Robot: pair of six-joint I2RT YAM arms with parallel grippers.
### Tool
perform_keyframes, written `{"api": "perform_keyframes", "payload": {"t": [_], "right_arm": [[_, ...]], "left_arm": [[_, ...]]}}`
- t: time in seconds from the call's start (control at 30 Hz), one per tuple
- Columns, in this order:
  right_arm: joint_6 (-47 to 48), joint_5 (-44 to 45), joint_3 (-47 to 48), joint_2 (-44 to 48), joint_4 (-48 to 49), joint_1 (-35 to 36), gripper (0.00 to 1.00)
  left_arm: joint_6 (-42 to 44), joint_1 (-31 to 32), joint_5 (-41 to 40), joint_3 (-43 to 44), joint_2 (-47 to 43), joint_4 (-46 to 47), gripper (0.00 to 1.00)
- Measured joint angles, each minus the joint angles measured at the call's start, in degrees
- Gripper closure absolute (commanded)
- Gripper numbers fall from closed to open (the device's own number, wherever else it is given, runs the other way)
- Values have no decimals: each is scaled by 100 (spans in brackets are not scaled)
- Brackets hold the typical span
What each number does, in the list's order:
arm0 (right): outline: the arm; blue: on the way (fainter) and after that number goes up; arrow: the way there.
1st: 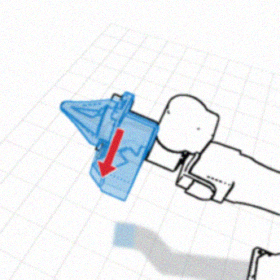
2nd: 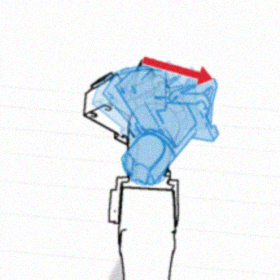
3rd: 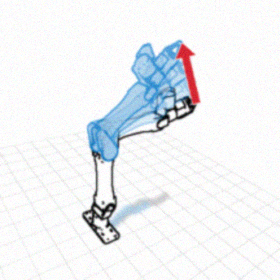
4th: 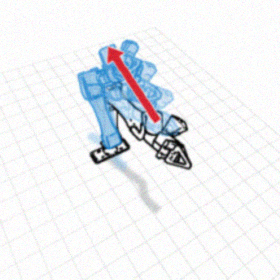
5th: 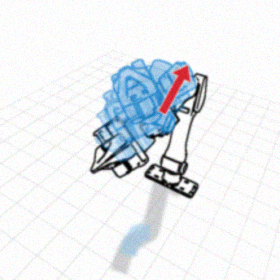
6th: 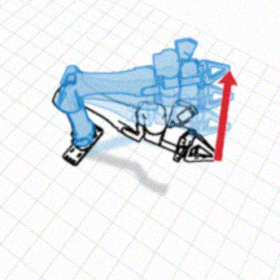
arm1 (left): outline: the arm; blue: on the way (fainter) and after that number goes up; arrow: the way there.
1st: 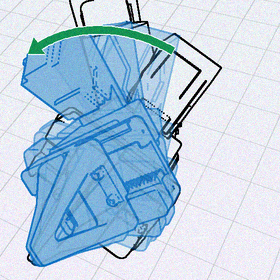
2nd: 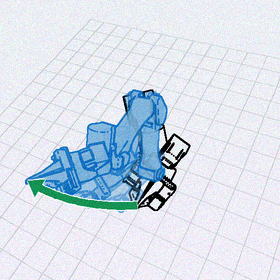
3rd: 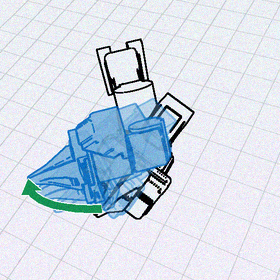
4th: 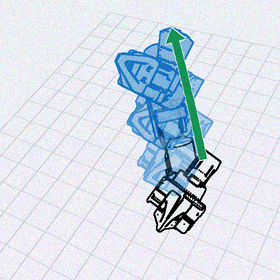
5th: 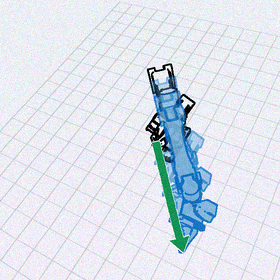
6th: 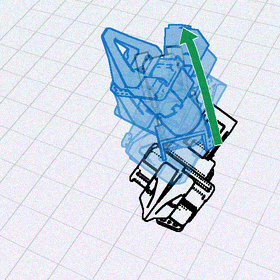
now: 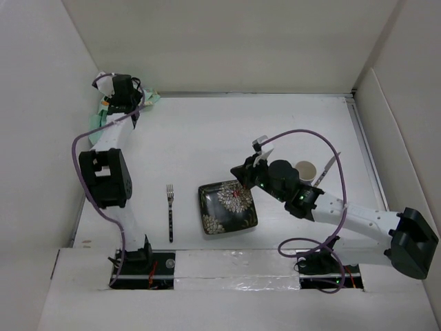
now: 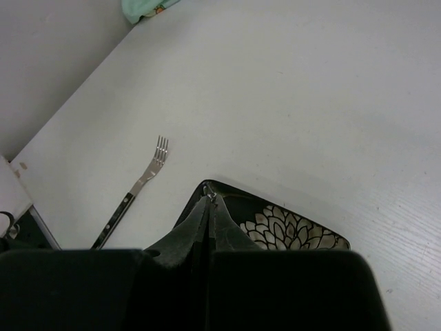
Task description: Set the dinner table for one person
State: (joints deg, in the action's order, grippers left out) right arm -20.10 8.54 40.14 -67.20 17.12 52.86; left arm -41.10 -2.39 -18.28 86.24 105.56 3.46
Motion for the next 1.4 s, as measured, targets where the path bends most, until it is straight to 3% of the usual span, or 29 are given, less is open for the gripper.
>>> {"api": "perform_keyframes", "payload": {"t": [0.23,0.37,0.57,1.03,1.2,1.23,1.27,1.33,1.4], "right_arm": [[46,94,157,-306,2,0,96],[85,111,184,-529,-20,0,76],[151,63,245,-723,-26,-46,68],[236,-444,466,-1314,-9,-105,66],[262,-575,544,-1508,-11,-111,66],[267,-601,557,-1541,-9,-118,66],[275,-610,577,-1572,-9,-122,66],[280,-632,601,-1615,-9,-129,66],[280,-662,603,-1637,-7,-144,66]], "left_arm": [[-35,-326,-28,2070,1869,-861,51],[-149,-341,-184,2850,2704,-1290,51],[-623,-483,-85,2424,2850,-1187,48],[-1145,-754,87,2127,2872,-116,47],[-1231,-811,302,2531,3165,111,57],[-1246,-824,330,2542,3211,155,63],[-1270,-833,350,2542,3237,173,74],[-1298,-855,396,2542,3272,190,83],[-1296,-859,450,2514,3274,264,98]]}}
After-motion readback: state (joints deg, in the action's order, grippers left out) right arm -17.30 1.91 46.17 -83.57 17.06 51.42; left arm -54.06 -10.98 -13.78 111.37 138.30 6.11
